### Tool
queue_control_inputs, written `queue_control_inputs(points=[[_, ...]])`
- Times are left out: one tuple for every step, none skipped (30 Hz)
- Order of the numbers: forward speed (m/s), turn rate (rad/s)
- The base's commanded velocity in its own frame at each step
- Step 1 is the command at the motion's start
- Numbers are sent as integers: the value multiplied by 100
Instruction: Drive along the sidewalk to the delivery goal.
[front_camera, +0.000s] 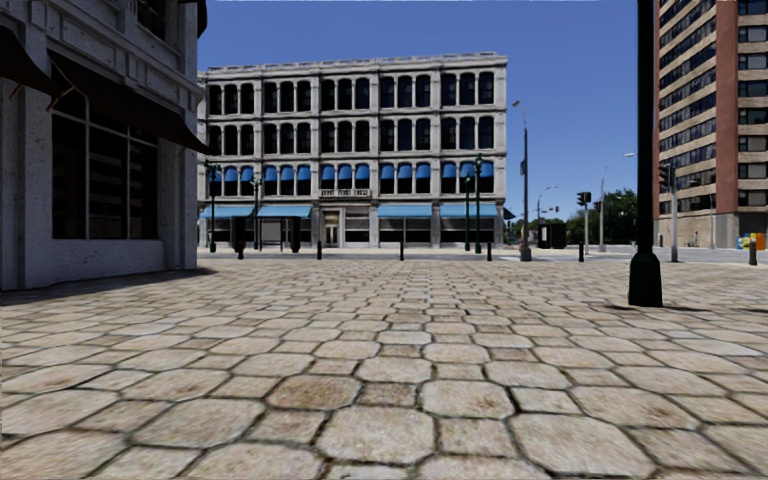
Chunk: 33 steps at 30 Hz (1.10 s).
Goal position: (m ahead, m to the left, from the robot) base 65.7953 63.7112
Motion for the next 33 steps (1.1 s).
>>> queue_control_inputs(points=[[200, 0], [200, 0], [200, 0], [200, 0], [200, 0], [200, 0], [200, 0], [200, 0], [200, 0], [200, 0], [200, 0], [200, 0], [200, 0], [200, 0], [200, 0], [200, 0], [200, 0], [200, 0], [200, 0], [200, 0], [200, 0], [200, 0], [200, 0], [200, 0], [200, 0], [200, 0], [200, 0], [200, 0], [200, 0], [200, 0], [200, 0], [200, 0], [200, 0]])
